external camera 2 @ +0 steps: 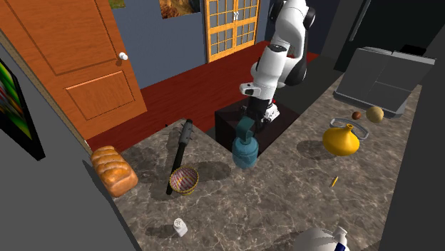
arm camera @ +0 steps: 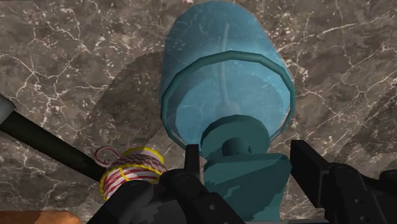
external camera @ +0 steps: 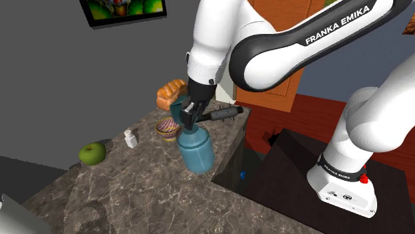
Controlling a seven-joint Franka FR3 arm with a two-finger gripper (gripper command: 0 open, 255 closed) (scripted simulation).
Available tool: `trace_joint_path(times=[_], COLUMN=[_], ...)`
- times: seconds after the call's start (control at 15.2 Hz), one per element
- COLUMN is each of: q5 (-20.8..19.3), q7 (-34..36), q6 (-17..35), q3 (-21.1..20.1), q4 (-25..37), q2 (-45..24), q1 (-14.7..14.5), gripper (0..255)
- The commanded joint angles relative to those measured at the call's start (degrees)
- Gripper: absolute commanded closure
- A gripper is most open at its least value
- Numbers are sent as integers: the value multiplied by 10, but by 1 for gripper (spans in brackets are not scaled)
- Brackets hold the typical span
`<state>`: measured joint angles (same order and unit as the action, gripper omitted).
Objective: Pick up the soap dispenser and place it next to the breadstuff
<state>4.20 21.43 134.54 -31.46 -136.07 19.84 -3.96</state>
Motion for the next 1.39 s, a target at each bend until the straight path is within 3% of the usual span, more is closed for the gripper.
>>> trace_joint_path(times=[0.0,1.32], q5=[3,8], q7=[-6,-25], q6=[-16,-173], q3=[5,31], q4=[10,142], q2=[7,33], q1=[-1,-1], gripper=[255,255])
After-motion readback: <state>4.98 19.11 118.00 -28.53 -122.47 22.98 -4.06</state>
